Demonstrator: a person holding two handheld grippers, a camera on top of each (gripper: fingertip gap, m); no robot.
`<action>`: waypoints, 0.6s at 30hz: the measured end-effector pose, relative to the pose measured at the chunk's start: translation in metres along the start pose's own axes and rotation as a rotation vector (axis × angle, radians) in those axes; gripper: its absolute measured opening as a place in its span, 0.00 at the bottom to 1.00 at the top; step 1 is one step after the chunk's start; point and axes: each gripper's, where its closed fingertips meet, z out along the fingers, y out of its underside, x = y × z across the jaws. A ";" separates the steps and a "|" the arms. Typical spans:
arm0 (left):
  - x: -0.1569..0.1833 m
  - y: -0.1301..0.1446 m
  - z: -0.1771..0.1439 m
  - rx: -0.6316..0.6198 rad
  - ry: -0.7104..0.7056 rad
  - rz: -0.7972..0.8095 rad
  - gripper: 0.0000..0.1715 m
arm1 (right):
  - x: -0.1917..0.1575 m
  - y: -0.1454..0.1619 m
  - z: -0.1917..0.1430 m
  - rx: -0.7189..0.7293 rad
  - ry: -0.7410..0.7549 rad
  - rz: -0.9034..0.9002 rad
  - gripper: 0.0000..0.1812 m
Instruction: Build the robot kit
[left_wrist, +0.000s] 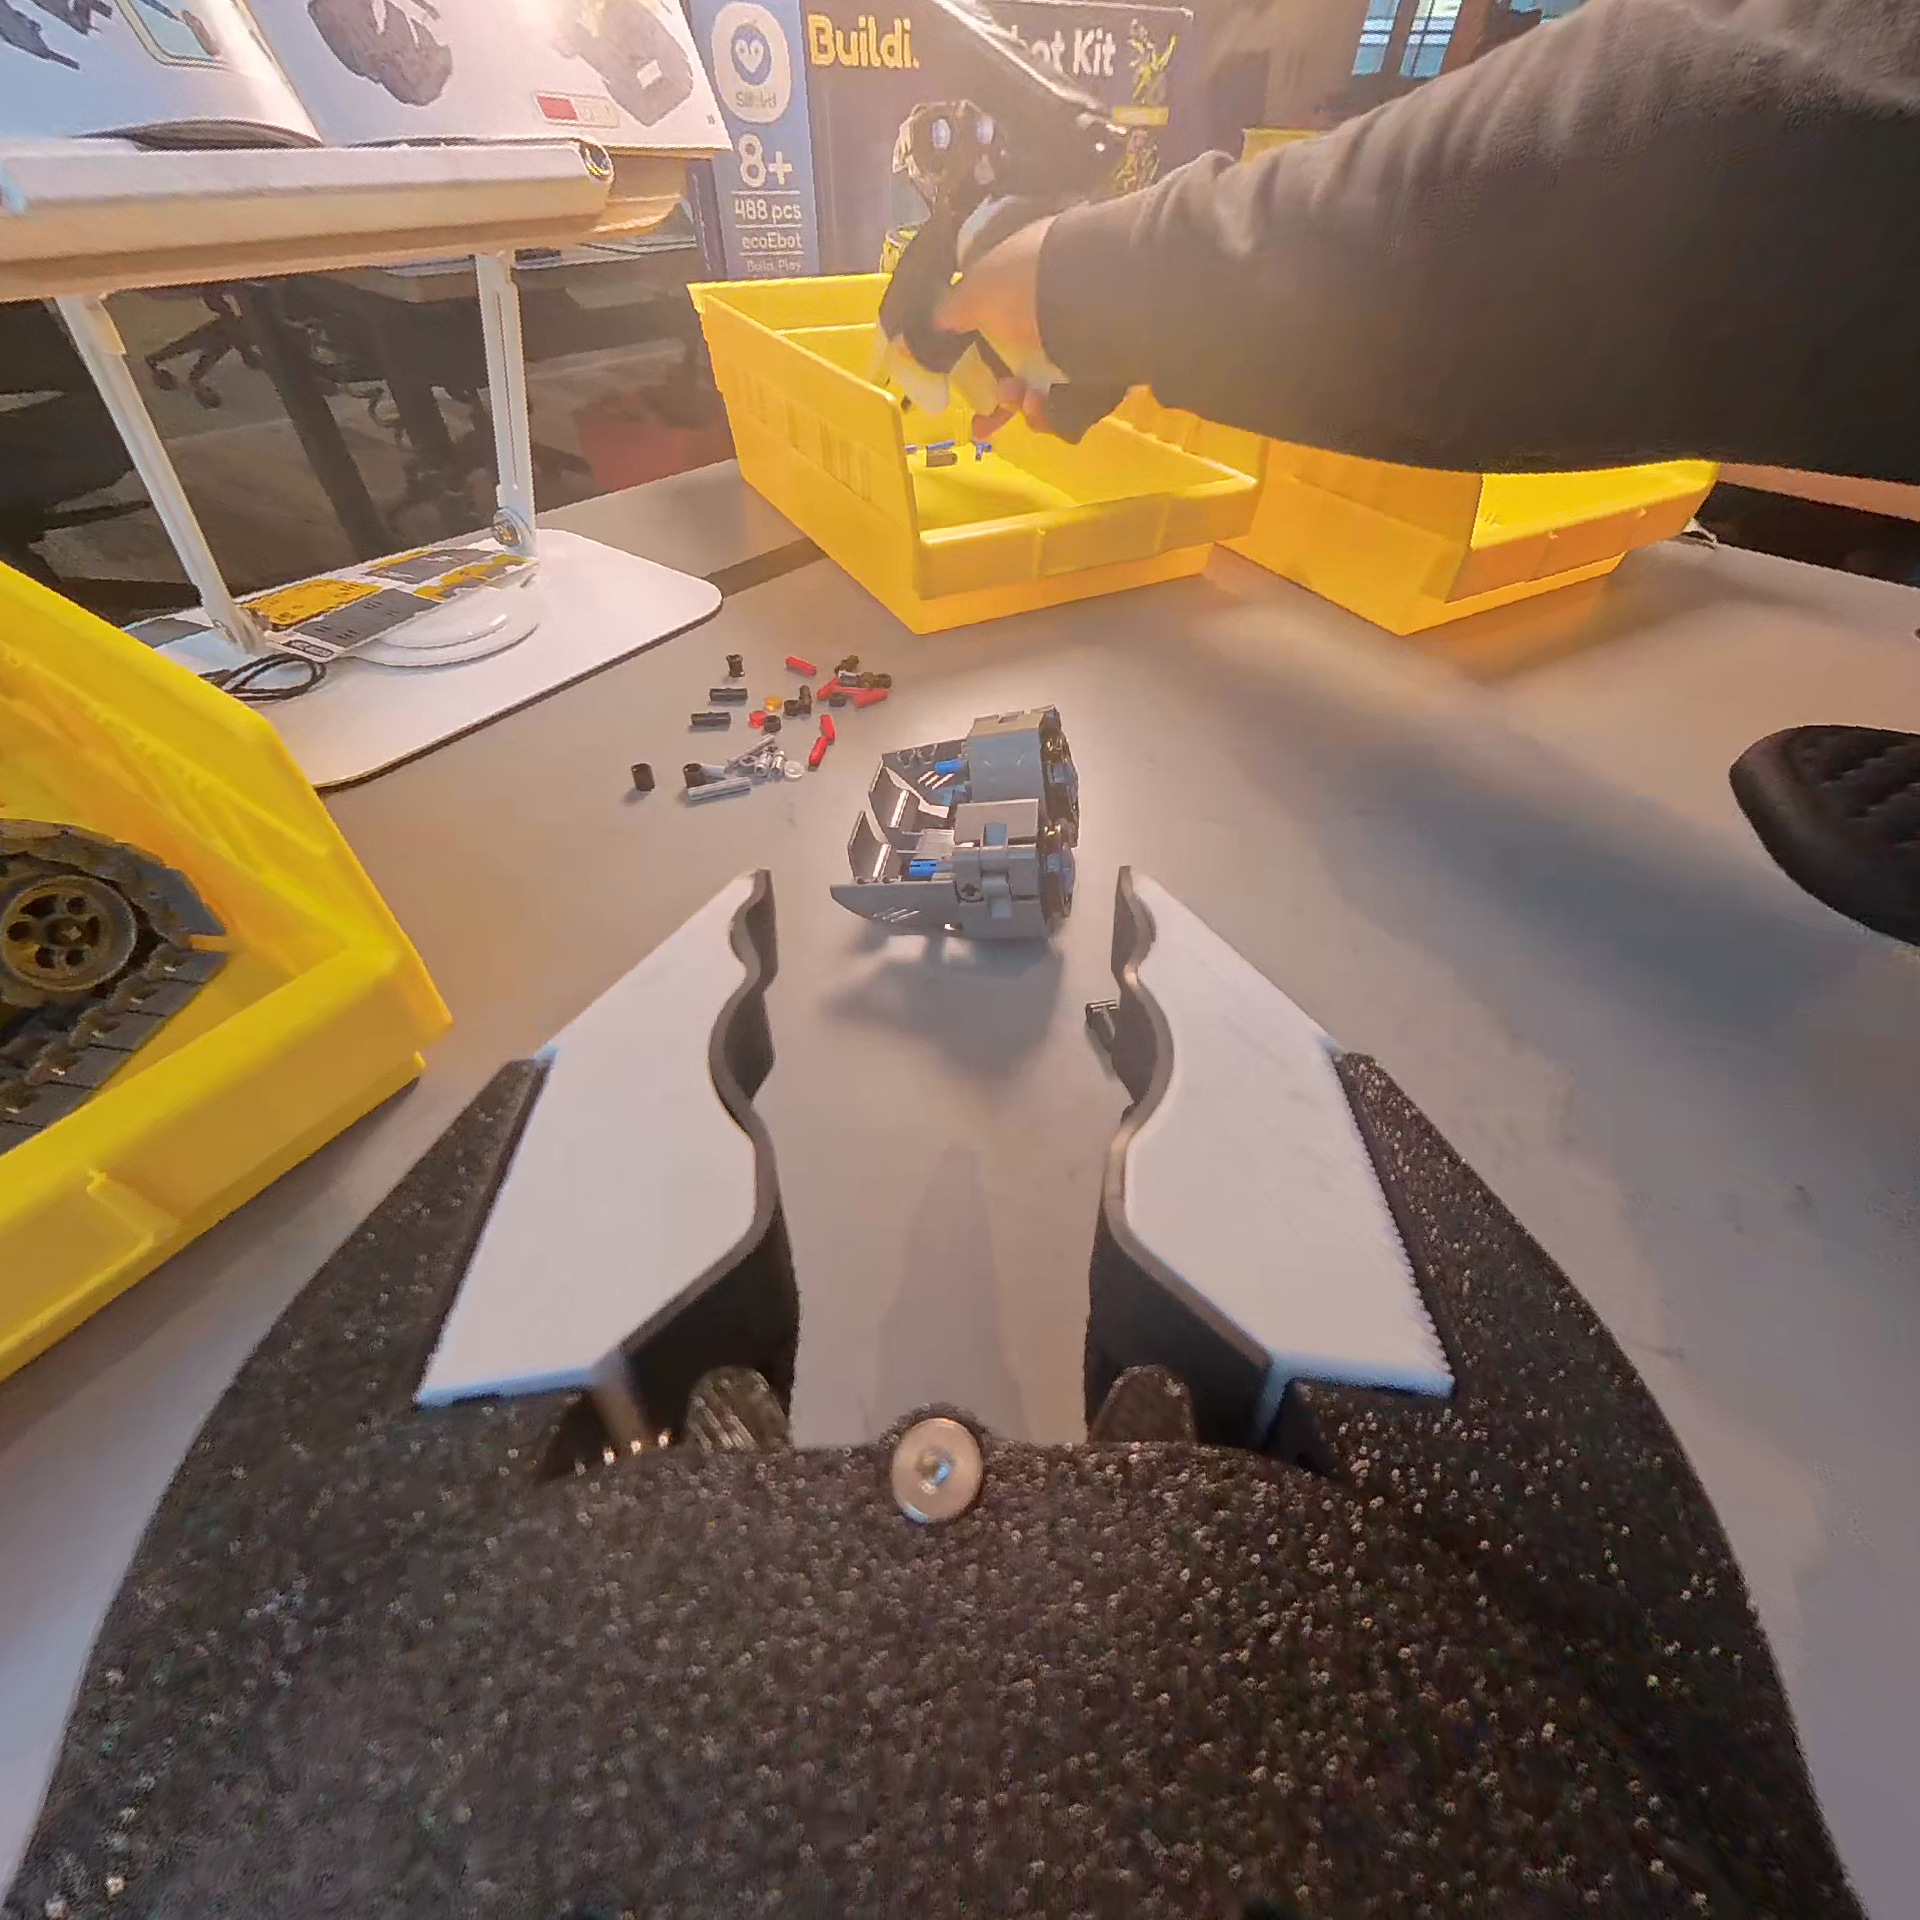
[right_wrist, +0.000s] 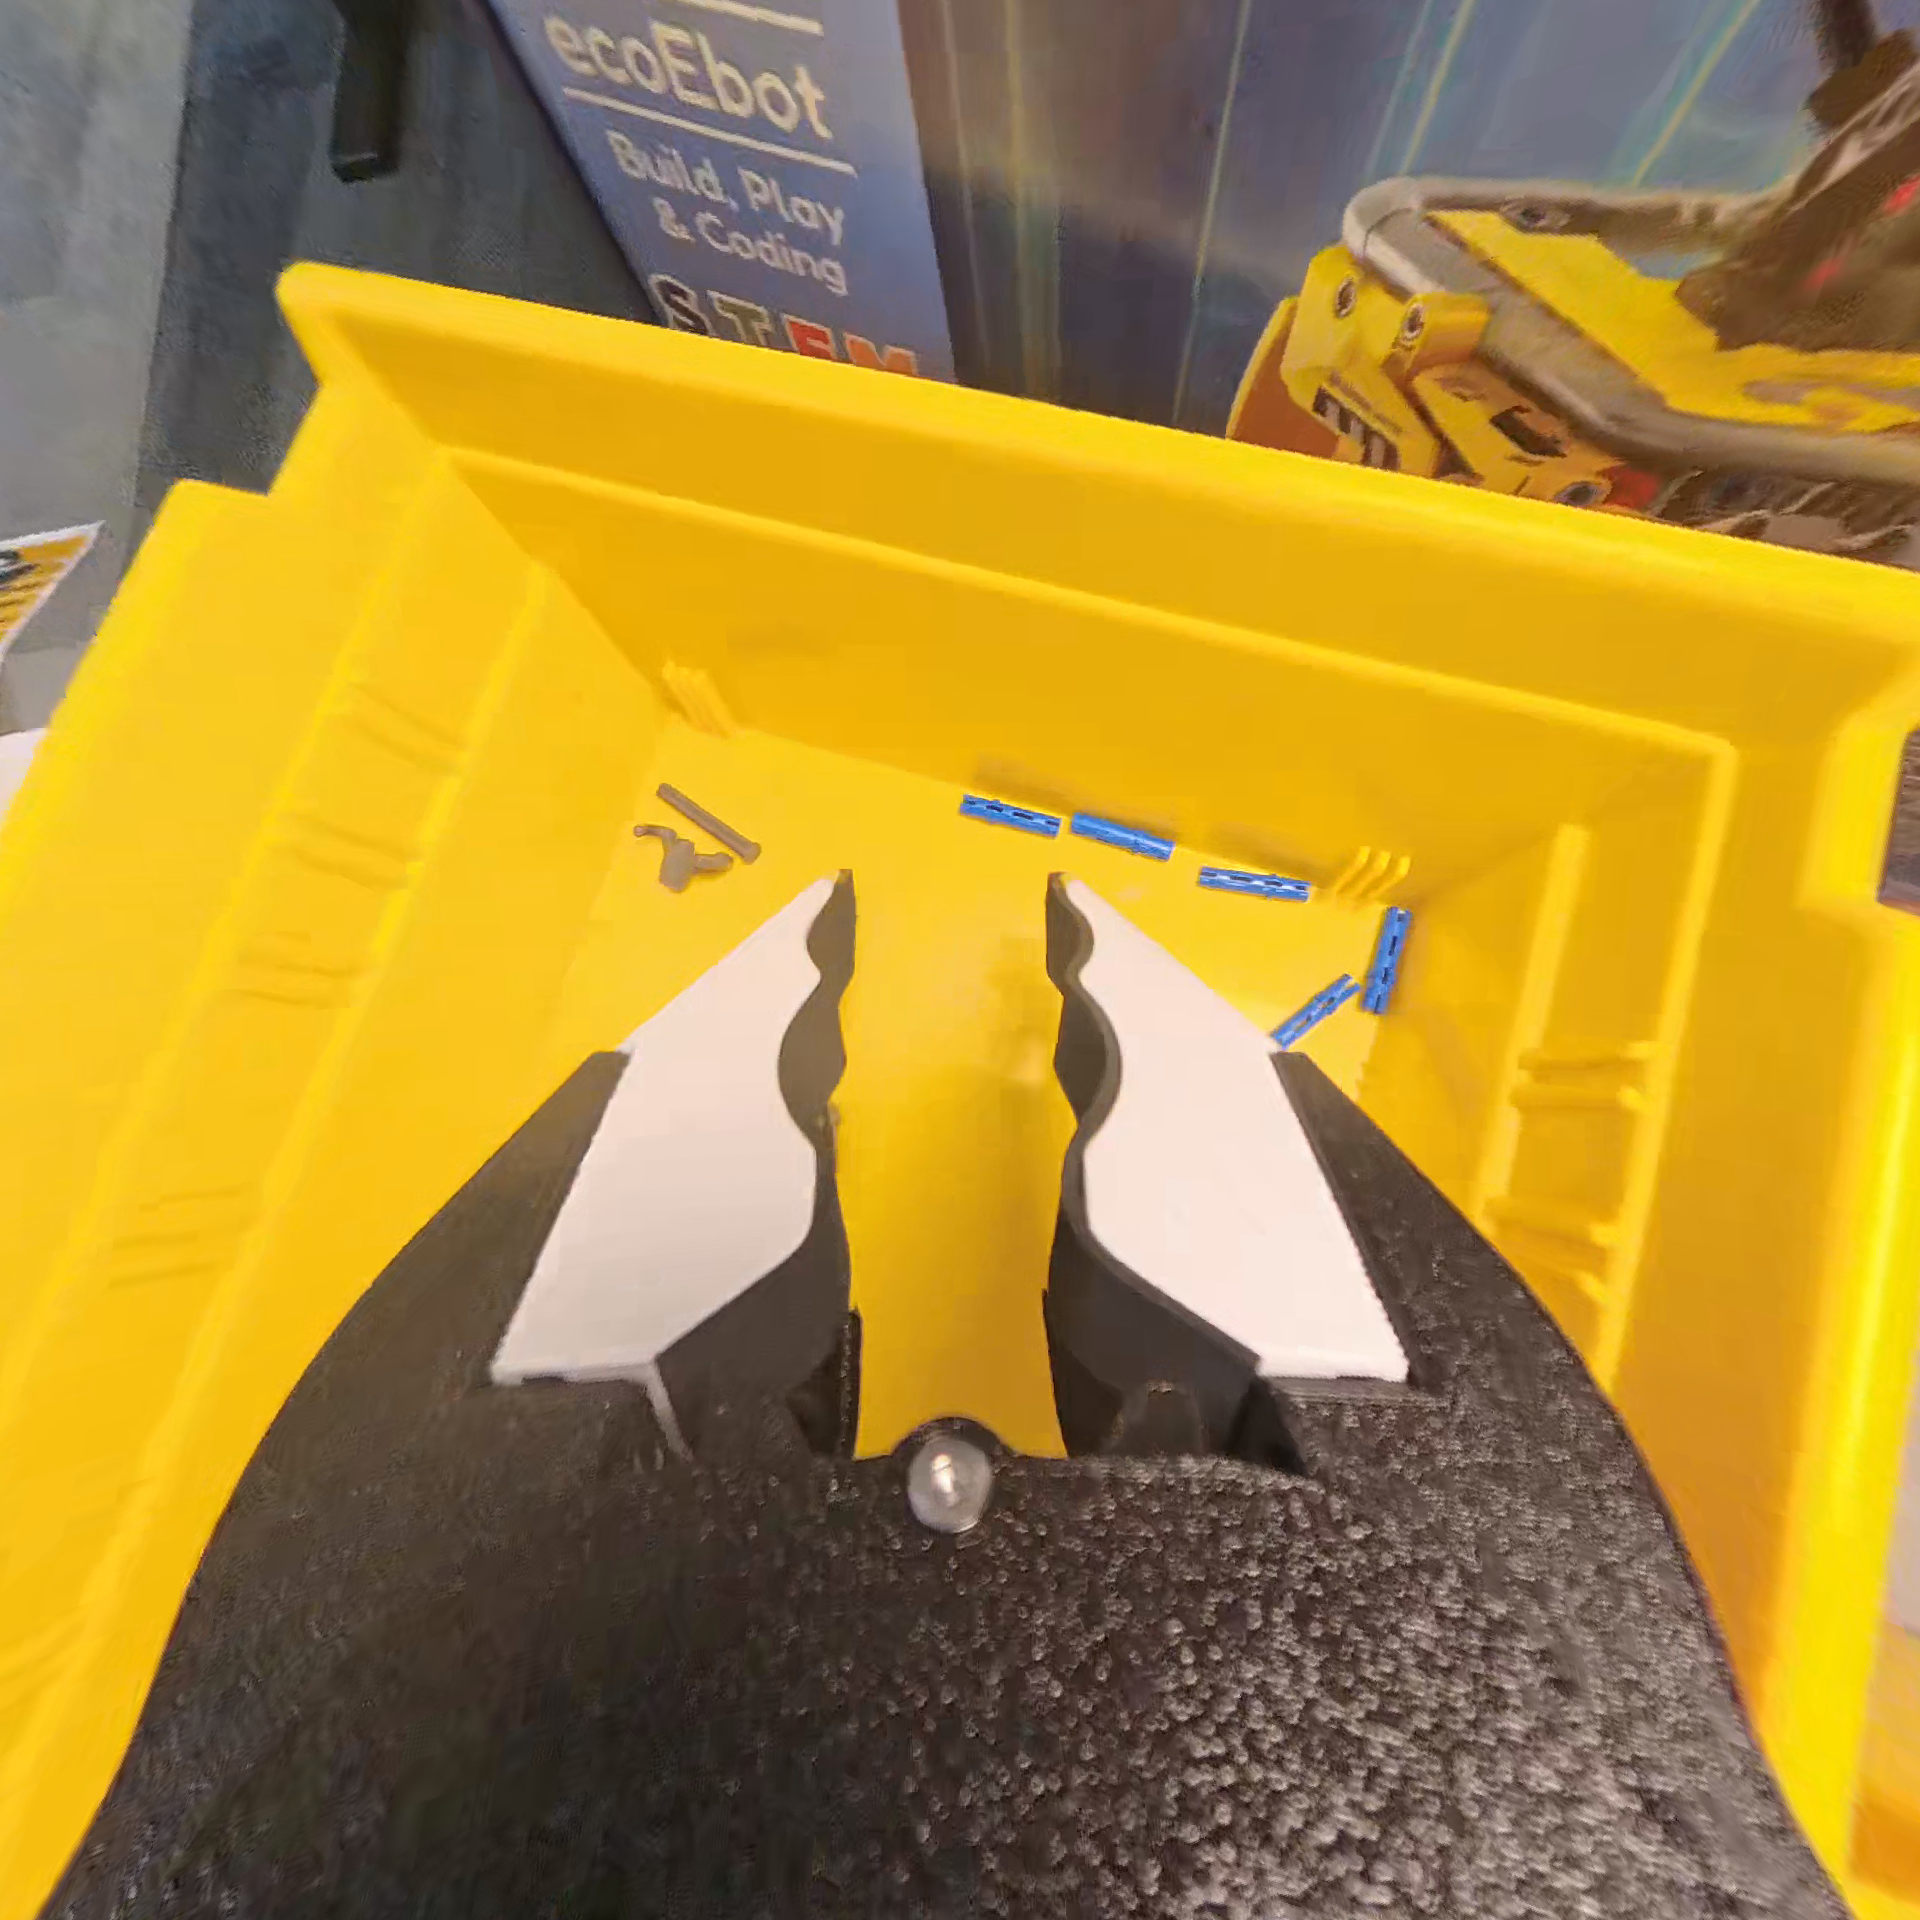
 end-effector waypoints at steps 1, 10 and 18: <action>0.000 0.000 0.000 -0.001 0.001 0.002 0.38 | 0.000 0.000 0.007 -0.012 -0.007 0.014 0.19; -0.008 -0.002 -0.005 0.014 0.009 -0.063 0.38 | 0.007 0.007 0.036 -0.106 0.009 0.068 0.16; -0.008 -0.001 -0.005 0.013 0.019 -0.084 0.38 | 0.010 0.004 0.041 -0.112 0.025 0.053 0.12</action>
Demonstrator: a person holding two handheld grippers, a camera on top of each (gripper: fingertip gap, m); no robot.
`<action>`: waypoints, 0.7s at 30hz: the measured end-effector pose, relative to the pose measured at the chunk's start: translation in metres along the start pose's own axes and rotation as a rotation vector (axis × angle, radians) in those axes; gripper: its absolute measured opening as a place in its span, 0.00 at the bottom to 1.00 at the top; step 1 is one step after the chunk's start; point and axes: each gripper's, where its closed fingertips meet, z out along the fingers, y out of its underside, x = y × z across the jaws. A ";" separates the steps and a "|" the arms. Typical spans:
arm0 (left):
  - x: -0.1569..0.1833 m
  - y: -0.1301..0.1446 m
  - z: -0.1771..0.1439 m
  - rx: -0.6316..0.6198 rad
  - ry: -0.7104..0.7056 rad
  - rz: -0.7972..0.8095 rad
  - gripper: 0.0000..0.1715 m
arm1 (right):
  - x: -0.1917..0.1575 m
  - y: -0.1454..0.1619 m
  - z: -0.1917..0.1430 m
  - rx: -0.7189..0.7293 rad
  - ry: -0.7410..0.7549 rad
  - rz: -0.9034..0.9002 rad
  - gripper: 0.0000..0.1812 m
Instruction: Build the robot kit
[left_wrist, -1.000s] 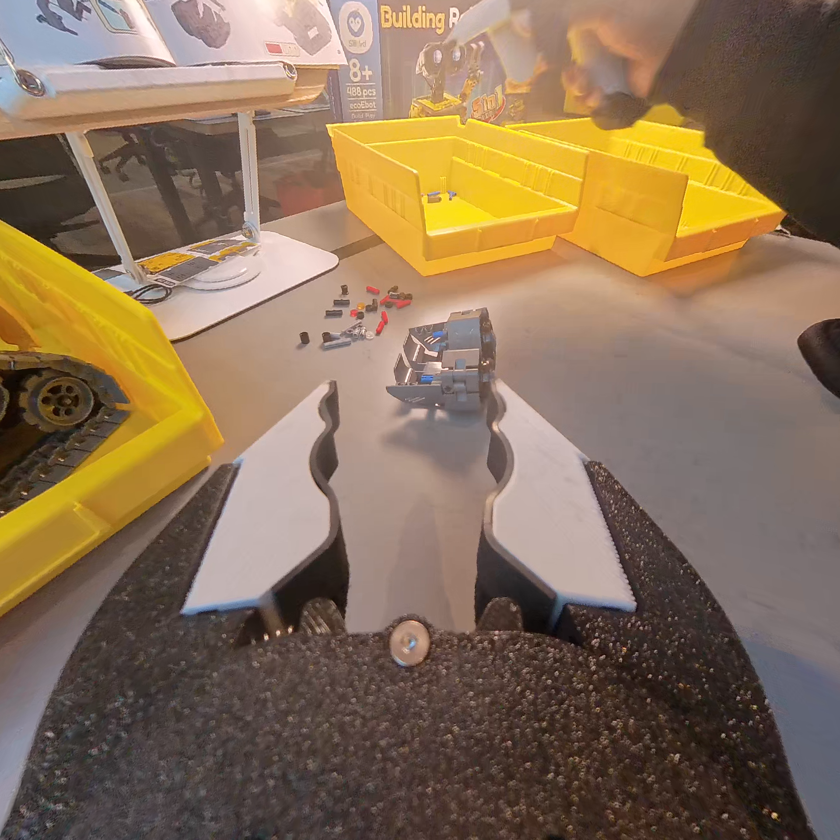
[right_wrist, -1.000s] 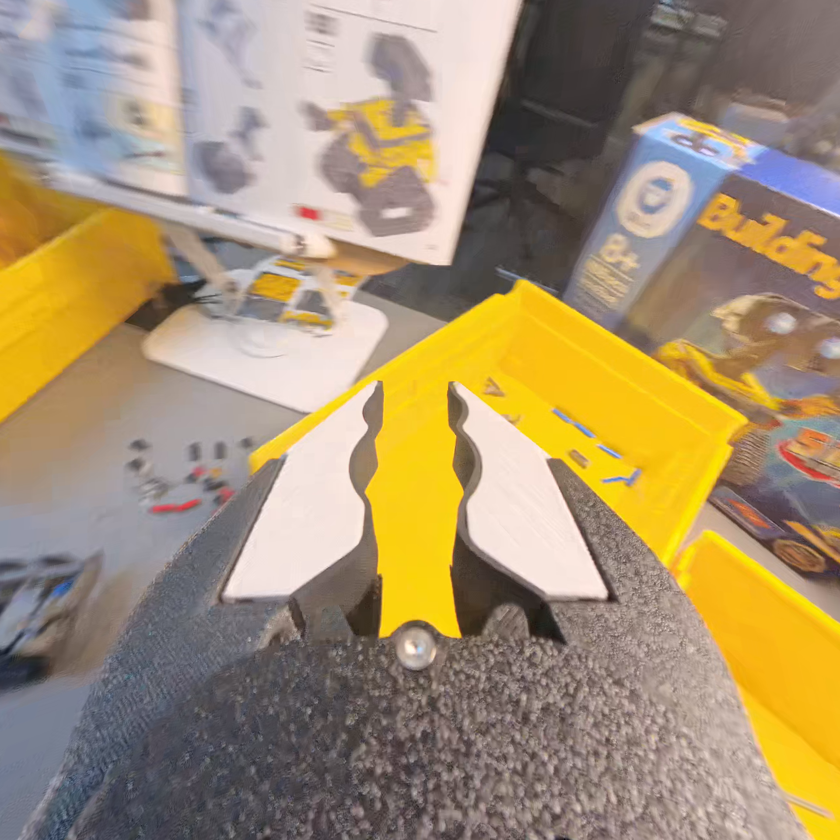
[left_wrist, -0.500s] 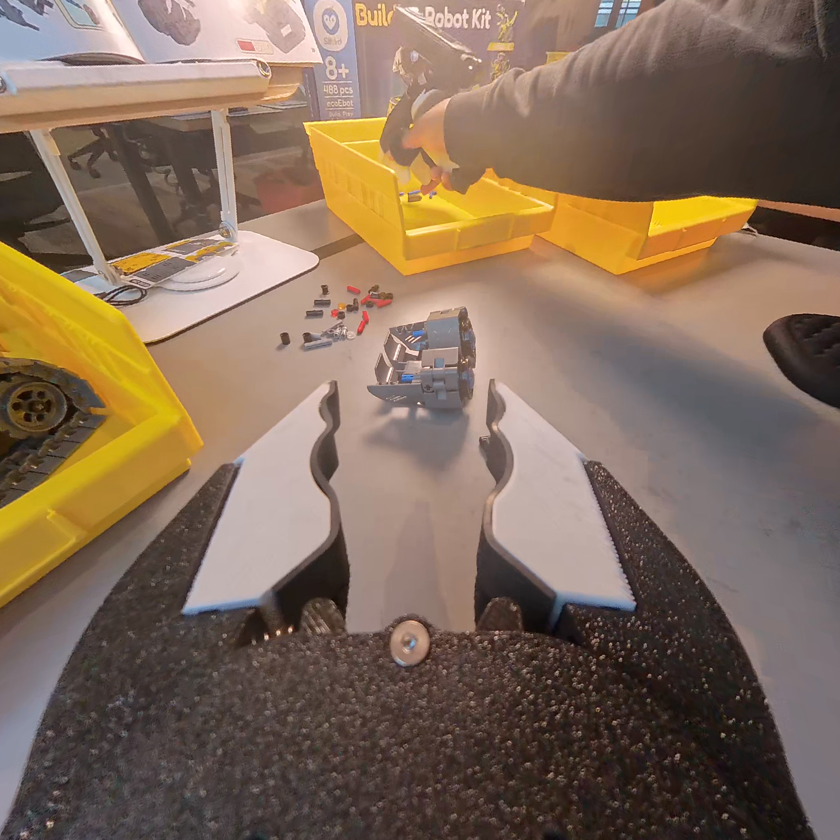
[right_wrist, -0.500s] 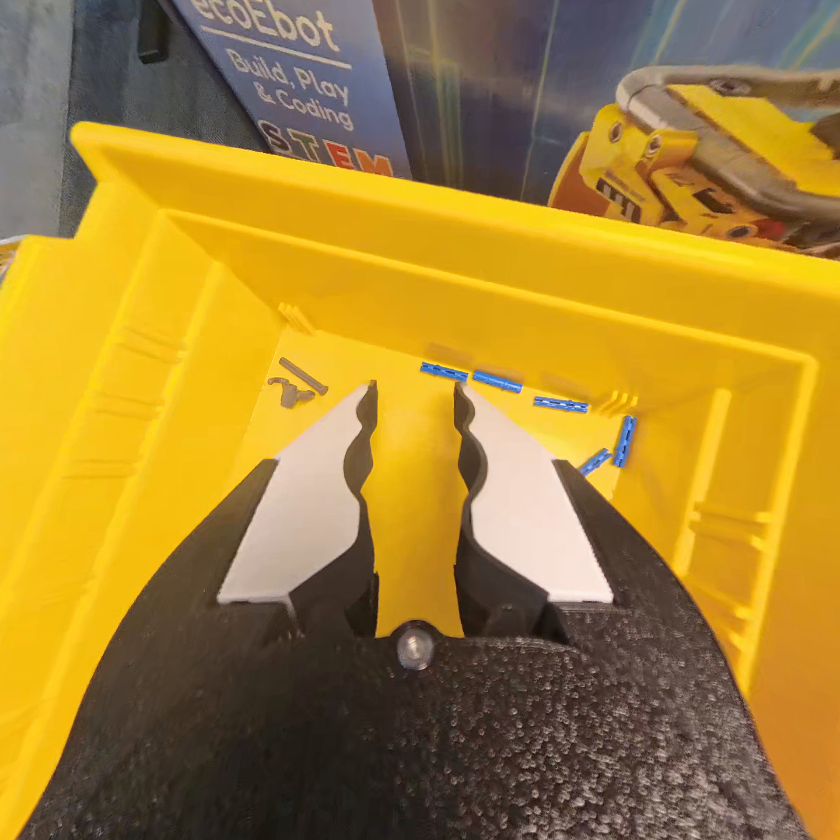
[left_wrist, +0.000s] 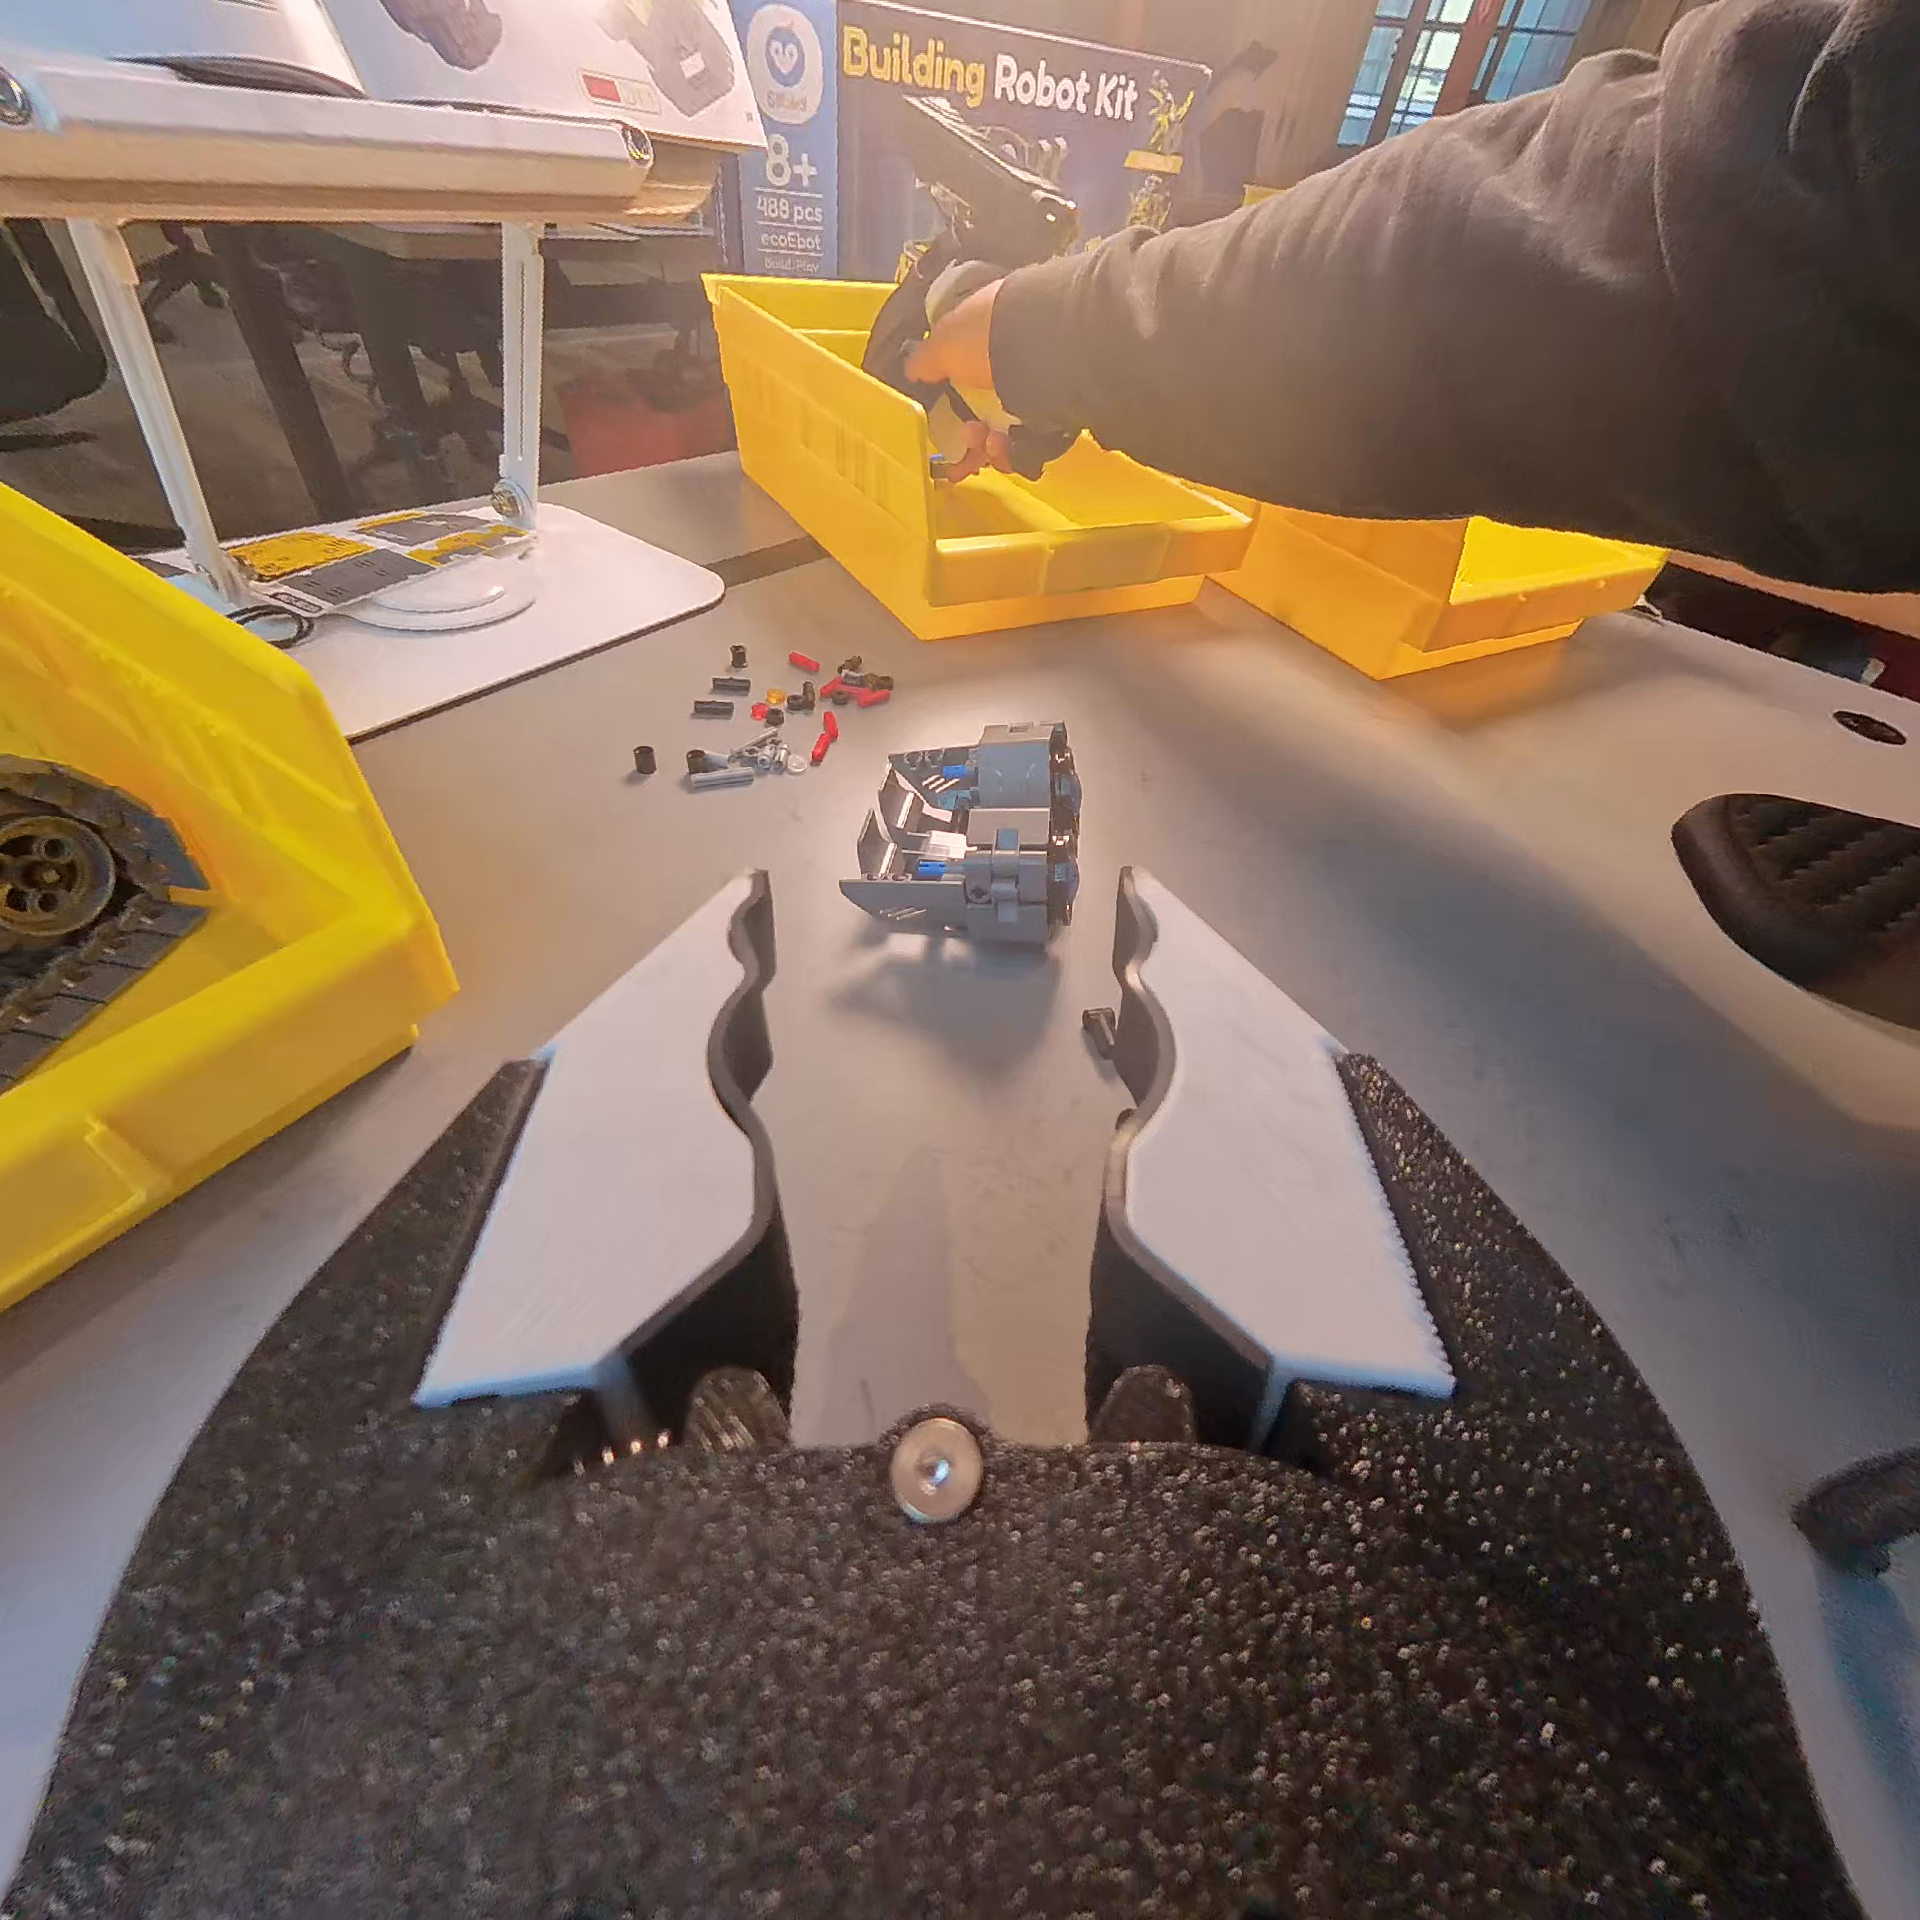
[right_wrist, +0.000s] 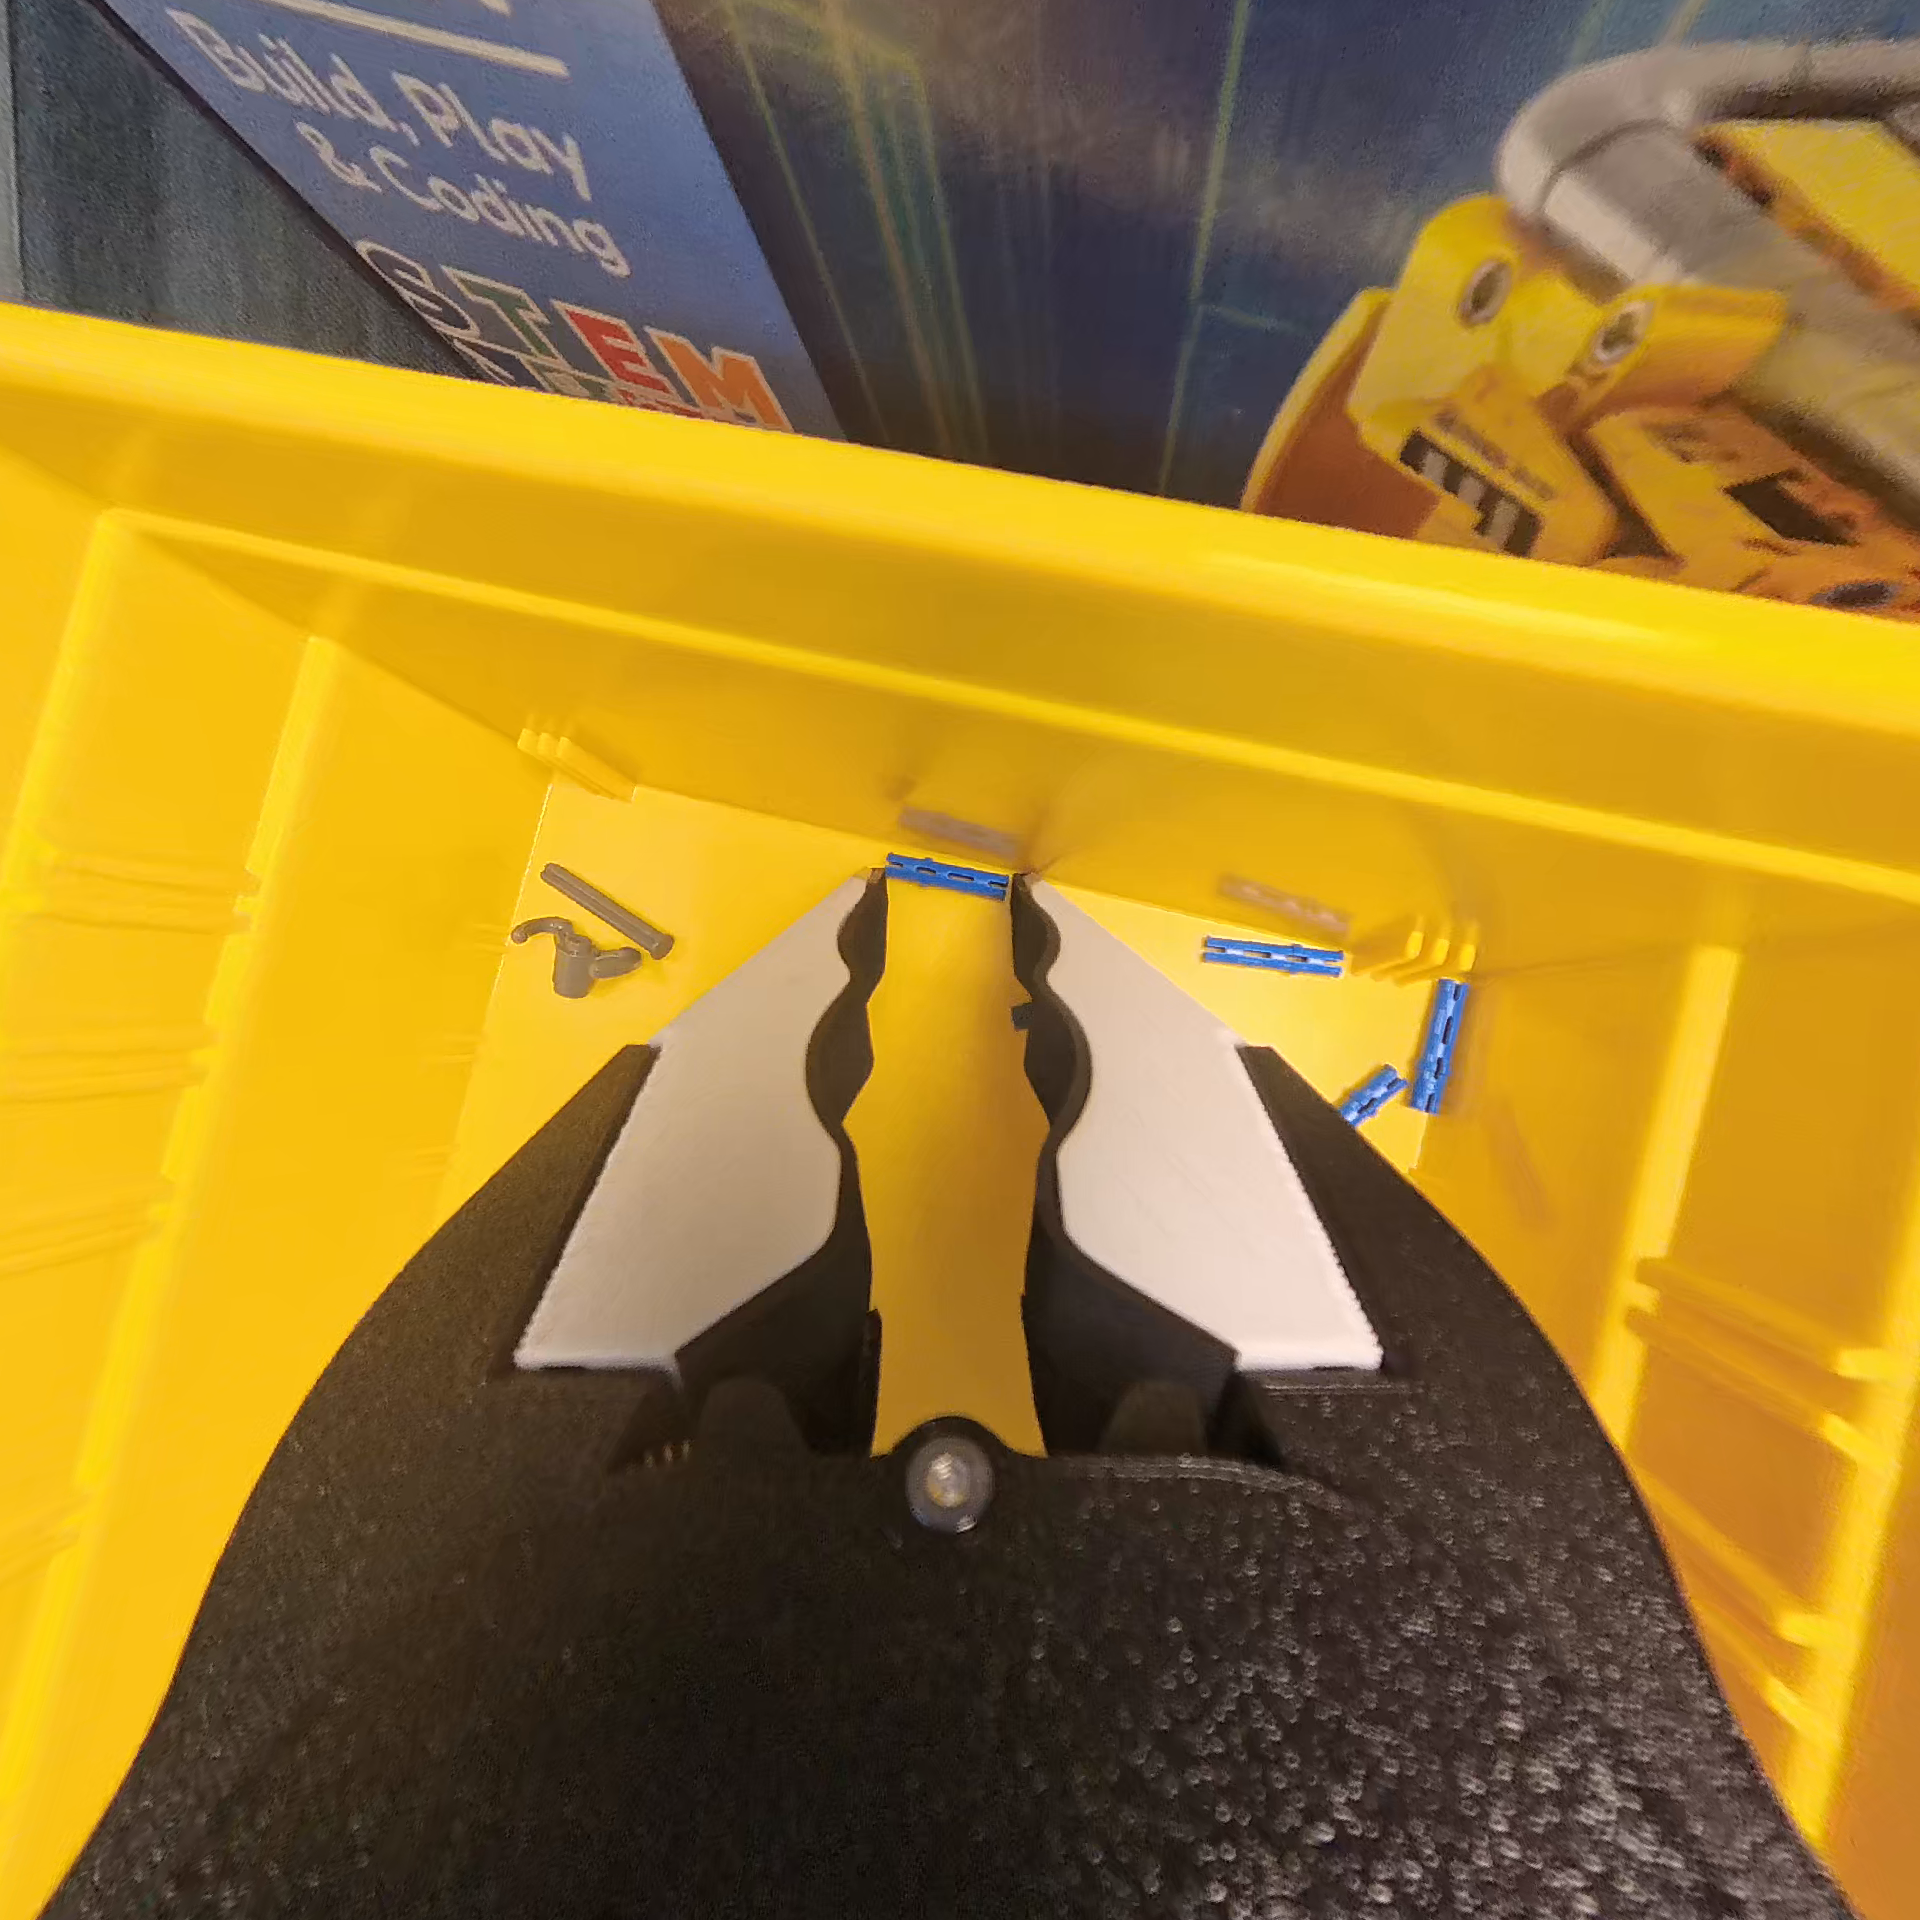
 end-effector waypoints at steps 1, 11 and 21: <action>0.000 0.000 0.000 0.001 0.001 0.000 0.38 | 0.001 0.000 0.000 0.001 0.009 -0.009 0.11; -0.002 0.004 0.002 -0.012 0.001 -0.008 0.38 | 0.002 0.000 0.001 0.040 0.044 -0.111 0.02; 0.000 0.006 0.003 -0.023 0.001 0.002 0.38 | -0.005 0.001 -0.022 0.098 -0.034 -0.146 0.00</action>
